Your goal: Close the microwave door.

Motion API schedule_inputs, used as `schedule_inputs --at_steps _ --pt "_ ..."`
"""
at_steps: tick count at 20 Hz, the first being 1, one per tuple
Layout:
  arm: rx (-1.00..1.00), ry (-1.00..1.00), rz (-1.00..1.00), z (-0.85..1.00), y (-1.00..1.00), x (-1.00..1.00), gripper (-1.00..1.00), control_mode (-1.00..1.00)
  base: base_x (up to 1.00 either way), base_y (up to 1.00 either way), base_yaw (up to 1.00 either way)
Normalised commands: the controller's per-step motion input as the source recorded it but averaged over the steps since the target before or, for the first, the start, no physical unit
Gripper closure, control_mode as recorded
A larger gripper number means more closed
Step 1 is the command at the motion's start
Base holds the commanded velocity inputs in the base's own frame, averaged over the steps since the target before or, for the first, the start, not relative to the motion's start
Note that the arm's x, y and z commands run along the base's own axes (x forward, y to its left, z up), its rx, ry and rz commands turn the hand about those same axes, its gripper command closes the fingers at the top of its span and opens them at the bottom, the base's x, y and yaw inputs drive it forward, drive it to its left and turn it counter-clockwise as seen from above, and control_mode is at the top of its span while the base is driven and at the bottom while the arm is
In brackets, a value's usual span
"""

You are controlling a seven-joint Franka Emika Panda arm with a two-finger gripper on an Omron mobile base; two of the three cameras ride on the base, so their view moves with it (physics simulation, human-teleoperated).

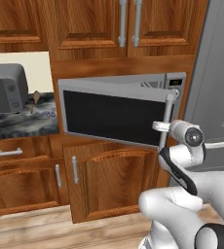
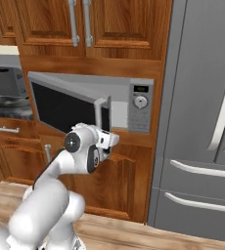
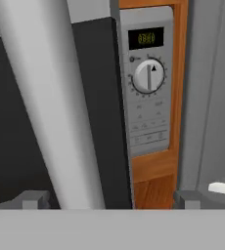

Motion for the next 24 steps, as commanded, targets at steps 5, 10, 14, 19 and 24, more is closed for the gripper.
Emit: schedule_inputs --at_steps 5,10,14,19,24 --pt "0.00 0.15 0.00 0.30 -0.19 0.57 -1.00 -1.00 0.00 0.00 0.00" --pt "0.00 0.22 0.00 0.28 -0.26 0.56 -1.00 -1.00 0.00 0.00 0.00" --pt "0.00 0.24 0.00 0.24 -0.31 0.58 -1.00 -1.00 0.00 0.00 0.00" --pt "0.00 0.17 0.00 0.19 -0.34 0.55 -1.00 -1.00 0.00 0.00 0.00" --pt "0.00 0.06 0.00 0.11 -0.15 0.51 -1.00 -1.00 0.00 0.00 0.00"
